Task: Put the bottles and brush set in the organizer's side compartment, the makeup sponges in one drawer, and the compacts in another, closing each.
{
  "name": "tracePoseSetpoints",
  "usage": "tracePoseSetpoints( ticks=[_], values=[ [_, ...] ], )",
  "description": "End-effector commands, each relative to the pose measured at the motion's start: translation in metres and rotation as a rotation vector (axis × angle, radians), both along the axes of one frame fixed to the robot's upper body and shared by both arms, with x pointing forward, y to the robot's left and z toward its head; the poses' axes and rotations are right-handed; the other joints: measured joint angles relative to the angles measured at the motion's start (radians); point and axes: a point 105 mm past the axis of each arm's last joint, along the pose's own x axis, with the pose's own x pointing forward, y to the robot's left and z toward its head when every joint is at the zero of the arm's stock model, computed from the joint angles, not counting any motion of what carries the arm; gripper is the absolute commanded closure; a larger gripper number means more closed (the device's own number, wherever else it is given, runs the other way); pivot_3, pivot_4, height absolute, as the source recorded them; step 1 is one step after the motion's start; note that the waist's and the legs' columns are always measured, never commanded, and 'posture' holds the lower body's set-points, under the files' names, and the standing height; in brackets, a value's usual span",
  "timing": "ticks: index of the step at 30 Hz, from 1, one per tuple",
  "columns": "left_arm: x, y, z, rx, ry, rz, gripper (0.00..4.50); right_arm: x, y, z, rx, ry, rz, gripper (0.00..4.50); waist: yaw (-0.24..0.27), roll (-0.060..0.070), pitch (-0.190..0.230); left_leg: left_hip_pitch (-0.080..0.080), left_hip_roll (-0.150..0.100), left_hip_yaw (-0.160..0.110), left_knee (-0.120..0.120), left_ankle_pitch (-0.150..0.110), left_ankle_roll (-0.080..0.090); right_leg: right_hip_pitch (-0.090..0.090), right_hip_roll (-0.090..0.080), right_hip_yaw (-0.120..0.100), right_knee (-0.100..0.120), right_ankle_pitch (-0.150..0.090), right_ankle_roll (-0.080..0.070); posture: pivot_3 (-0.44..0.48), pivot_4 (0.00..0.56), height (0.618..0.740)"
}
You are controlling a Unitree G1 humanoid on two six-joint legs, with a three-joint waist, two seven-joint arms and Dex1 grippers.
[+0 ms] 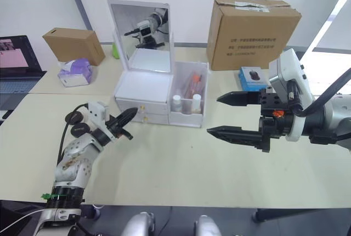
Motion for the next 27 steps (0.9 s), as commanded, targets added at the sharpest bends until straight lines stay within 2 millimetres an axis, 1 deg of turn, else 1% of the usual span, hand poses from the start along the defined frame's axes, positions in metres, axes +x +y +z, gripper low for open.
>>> tracePoseSetpoints(
  ticks=[1,7,10,13,15,18,21,24,27],
  values=[
    [0.005,0.016,0.019,-0.022,-0.046,0.076,4.48,-0.004,-0.002,0.011,-0.005,-0.046,-0.007,0.0,-0.002,0.0,0.0,0.0,0.0,0.0,0.0,0.0,0.0,0.0,0.0,0.0,0.0,0.0,0.0,0.0,0.15,0.74],
    [0.007,0.018,0.014,-0.007,-0.018,0.082,4.48,-0.003,-0.002,0.011,-0.007,-0.047,-0.009,0.0,-0.003,0.0,0.0,0.0,0.0,-0.001,0.0,0.0,0.0,0.0,0.001,0.0,0.0,0.0,0.0,0.0,0.15,0.74],
    [0.006,0.011,0.013,-0.01,-0.013,0.048,4.48,-0.004,-0.002,0.011,-0.007,-0.048,-0.01,0.0,-0.001,0.0,0.0,0.0,0.0,-0.001,0.0,0.0,0.0,0.0,0.0,0.0,0.0,0.0,0.0,0.0,0.15,0.74],
    [0.0,0.0,0.011,-0.002,-0.008,-0.008,4.48,-0.004,-0.002,0.011,-0.007,-0.048,-0.01,0.0,-0.001,0.0,0.0,0.0,0.0,-0.001,0.0,0.0,0.0,0.0,0.0,0.0,0.0,0.0,0.0,0.0,0.15,0.74],
    [-0.003,-0.002,0.007,0.007,0.002,-0.02,4.48,-0.004,-0.002,0.011,-0.008,-0.049,-0.012,0.0,-0.002,0.0,0.0,0.0,0.0,-0.001,0.0,0.0,0.0,0.0,0.0,0.0,-0.001,0.0,-0.001,0.0,0.15,0.74],
    [-0.01,0.002,0.004,-0.003,-0.002,-0.004,4.48,-0.005,-0.002,0.011,-0.007,-0.048,-0.012,0.0,-0.003,0.0,0.0,0.0,0.0,-0.001,0.0,0.0,0.0,0.0,0.0,0.0,0.0,0.0,-0.001,0.0,0.15,0.74],
    [-0.022,0.006,-0.006,0.02,0.002,0.015,4.48,-0.007,-0.002,0.011,-0.006,-0.049,-0.011,0.0,-0.008,0.0,0.0,0.0,0.0,-0.001,0.0,0.0,0.0,0.0,0.001,0.001,-0.001,0.001,-0.002,0.0,0.15,0.74],
    [-0.033,0.002,-0.018,0.029,0.012,0.044,3.9,-0.008,-0.002,0.01,-0.007,-0.048,-0.015,0.0,-0.011,0.0,0.0,0.001,0.0,-0.001,0.0,0.0,0.0,0.0,0.0,0.001,0.0,0.0,-0.002,0.0,0.15,0.74],
    [-0.034,-0.005,-0.026,0.072,-0.007,0.111,2.99,-0.009,-0.002,0.01,-0.005,-0.046,-0.015,0.0,-0.004,0.0,0.0,0.0,-0.001,-0.001,0.0,0.0,0.0,0.001,0.0,0.0,-0.001,0.0,-0.002,0.0,0.15,0.74]
  ],
)
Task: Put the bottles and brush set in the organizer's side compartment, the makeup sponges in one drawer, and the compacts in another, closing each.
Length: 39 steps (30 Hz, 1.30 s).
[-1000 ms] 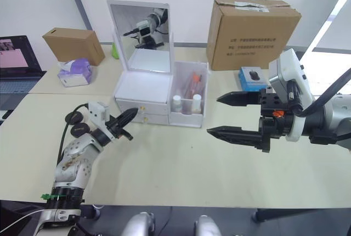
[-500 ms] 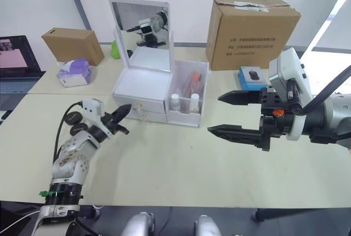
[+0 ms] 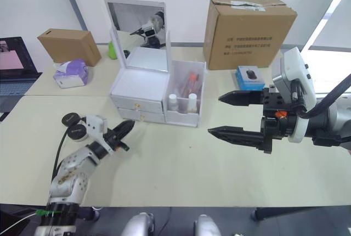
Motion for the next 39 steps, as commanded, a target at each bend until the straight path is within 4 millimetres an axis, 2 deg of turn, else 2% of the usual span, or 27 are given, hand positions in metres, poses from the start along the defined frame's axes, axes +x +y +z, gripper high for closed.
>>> tracePoseSetpoints(
  ticks=[1,2,8,13,18,22,39],
  values=[
    [0.002,-0.015,0.012,0.048,-0.101,0.048,2.65,-0.004,-0.001,0.009,-0.009,-0.048,-0.01,0.0,0.009,0.0,0.0,0.0,0.0,0.0,0.0,0.0,0.0,0.0,0.0,0.0,0.0,0.0,0.0,0.0,0.15,0.74],
    [0.003,-0.019,0.012,0.05,-0.107,0.061,2.44,-0.004,-0.001,0.009,-0.013,-0.053,-0.012,0.0,0.01,0.0,0.0,-0.001,0.0,0.0,0.0,0.0,0.0,0.0,-0.001,0.0,-0.001,0.0,0.0,0.0,0.15,0.74],
    [0.011,-0.04,0.004,0.075,-0.098,0.138,2.44,-0.004,-0.001,0.01,-0.011,-0.052,-0.011,0.0,0.009,0.0,0.0,-0.003,-0.001,0.0,0.002,0.0,0.0,-0.001,0.0,0.0,-0.001,0.0,0.001,0.0,0.15,0.74],
    [0.018,-0.048,0.005,0.078,-0.108,0.188,2.44,-0.005,-0.002,0.011,-0.014,-0.055,-0.018,0.0,0.009,0.0,0.0,-0.003,-0.001,-0.002,0.003,0.0,0.0,-0.001,0.0,0.0,-0.001,0.0,0.002,0.0,0.15,0.74],
    [0.021,-0.052,0.009,0.076,-0.131,0.215,2.44,-0.007,-0.002,0.012,-0.015,-0.054,-0.027,0.0,0.011,0.0,0.0,-0.004,-0.002,-0.003,0.003,0.0,0.0,0.0,0.0,0.0,-0.001,0.0,0.003,0.0,0.15,0.74],
    [0.02,-0.044,0.015,0.043,-0.143,0.25,2.44,-0.008,-0.003,0.013,-0.016,-0.053,-0.038,0.0,0.01,0.001,0.0,-0.005,-0.002,-0.003,0.005,0.0,0.0,0.0,0.0,0.0,-0.001,0.0,0.003,0.0,0.15,0.74],
    [0.032,-0.052,0.001,0.054,-0.087,0.245,2.44,-0.01,-0.006,0.018,-0.02,-0.06,-0.064,0.0,0.009,0.001,0.0,-0.005,-0.002,-0.003,0.007,0.0,0.0,0.0,0.0,0.0,-0.001,0.0,0.004,0.0,0.15,0.74]
  ],
)
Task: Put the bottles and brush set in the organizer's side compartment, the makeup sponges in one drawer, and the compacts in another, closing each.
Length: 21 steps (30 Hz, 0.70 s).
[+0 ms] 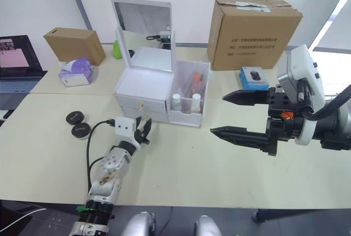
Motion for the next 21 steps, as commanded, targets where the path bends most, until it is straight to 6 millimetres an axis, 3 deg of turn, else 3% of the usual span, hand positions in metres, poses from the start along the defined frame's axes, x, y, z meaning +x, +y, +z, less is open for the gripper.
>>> tracePoseSetpoints(
  ticks=[1,4,7,10,16,21],
  values=[
    [0.003,-0.004,0.013,-0.01,-0.052,-0.004,2.44,-0.005,-0.001,0.01,-0.002,-0.042,-0.003,0.0,0.0,0.0,0.0,0.0,0.0,0.0,0.0,0.0,0.0,0.0,0.0,0.0,0.0,0.0,0.0,0.0,0.15,0.74],
    [0.004,-0.004,0.012,-0.02,-0.051,0.001,2.44,-0.005,-0.002,0.01,-0.004,-0.042,-0.009,0.0,0.0,0.0,0.0,0.0,0.0,0.0,0.0,0.0,0.0,0.0,0.0,0.0,0.0,0.0,0.0,0.0,0.15,0.74],
    [0.004,-0.003,0.015,-0.021,-0.068,0.01,3.04,-0.006,-0.003,0.011,-0.003,-0.041,-0.012,0.0,0.0,0.0,0.0,0.0,0.0,0.0,0.0,0.0,0.0,0.0,0.0,0.0,0.0,0.0,0.0,0.0,0.15,0.74],
    [0.004,-0.001,0.019,-0.034,-0.094,0.02,3.9,-0.006,-0.003,0.011,-0.003,-0.045,-0.017,0.0,0.0,0.0,0.0,0.0,0.0,0.0,0.0,0.0,0.0,0.0,0.0,0.0,0.0,0.0,0.0,0.0,0.15,0.74],
    [-0.001,0.004,0.018,-0.009,-0.098,0.014,3.92,-0.005,-0.003,0.013,0.006,-0.051,-0.022,0.0,-0.001,0.0,0.0,0.0,0.0,0.0,0.0,0.0,0.0,0.0,0.0,0.0,0.0,0.0,0.0,0.0,0.15,0.74],
    [-0.023,0.014,0.012,0.01,-0.055,-0.044,3.92,0.008,0.008,0.0,0.02,-0.035,-0.027,0.0,-0.011,0.001,0.0,0.001,0.0,-0.001,-0.001,0.0,0.0,0.0,0.001,0.0,0.0,0.0,-0.001,0.0,0.15,0.74]
  ],
)
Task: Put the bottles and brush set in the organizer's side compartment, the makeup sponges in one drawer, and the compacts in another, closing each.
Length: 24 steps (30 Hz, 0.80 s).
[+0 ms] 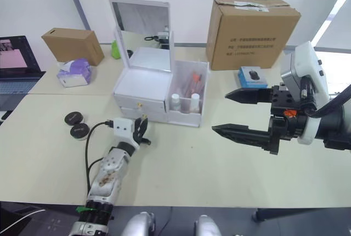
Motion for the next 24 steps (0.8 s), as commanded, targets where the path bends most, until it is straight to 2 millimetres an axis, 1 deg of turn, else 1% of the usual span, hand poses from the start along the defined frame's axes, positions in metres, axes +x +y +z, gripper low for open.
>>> tracePoseSetpoints(
  ticks=[1,5,7,10,14,20,24],
  values=[
    [-0.016,0.002,0.014,-0.018,-0.02,-0.063,3.92,0.002,0.006,0.001,0.011,-0.034,0.001,0.0,-0.001,0.0,0.0,0.0,0.0,0.0,0.0,0.0,0.0,0.0,0.0,0.0,0.0,0.0,0.0,0.0,0.15,0.74],
    [-0.041,0.009,0.007,-0.023,0.056,-0.125,3.92,0.002,0.008,-0.004,0.029,-0.024,-0.003,0.0,0.0,0.001,-0.001,0.0,0.0,0.0,0.0,0.0,0.0,0.0,0.0,0.0,0.0,0.0,0.0,0.0,0.15,0.74],
    [-0.049,0.012,0.006,-0.017,0.078,-0.147,3.92,0.002,0.008,-0.005,0.034,-0.022,-0.003,0.0,0.001,0.001,-0.001,0.0,0.0,0.0,0.0,0.0,0.0,0.0,-0.001,0.0,0.0,-0.001,0.0,0.0,0.15,0.74],
    [-0.061,0.022,0.005,-0.011,0.114,-0.159,3.92,0.002,0.009,-0.007,0.041,-0.017,-0.001,0.0,0.001,0.001,-0.001,0.0,0.0,0.0,0.0,0.0,0.0,0.0,-0.001,0.0,0.0,-0.006,-0.006,0.0,0.15,0.74],
    [-0.071,0.026,0.005,-0.016,0.147,-0.171,3.92,0.004,0.009,-0.01,0.046,-0.01,0.002,0.0,0.0,0.002,-0.001,0.0,0.0,0.0,0.0,0.0,0.0,0.0,-0.001,0.0,0.0,-0.006,-0.007,0.0,0.15,0.74],
    [-0.08,0.022,0.008,-0.071,0.176,-0.215,3.92,0.006,0.011,-0.01,0.055,-0.009,0.015,0.0,0.0,0.002,-0.001,0.0,0.0,0.0,0.0,0.0,0.0,0.0,-0.001,0.0,0.0,-0.006,-0.007,0.0,0.15,0.74],
    [-0.085,0.027,0.007,-0.063,0.183,-0.201,3.92,0.007,0.012,-0.01,0.058,-0.005,0.026,0.0,0.0,0.002,-0.001,0.0,0.0,0.001,0.0,0.0,0.0,-0.001,-0.001,0.0,0.0,-0.007,-0.007,0.0,0.15,0.74]
  ],
)
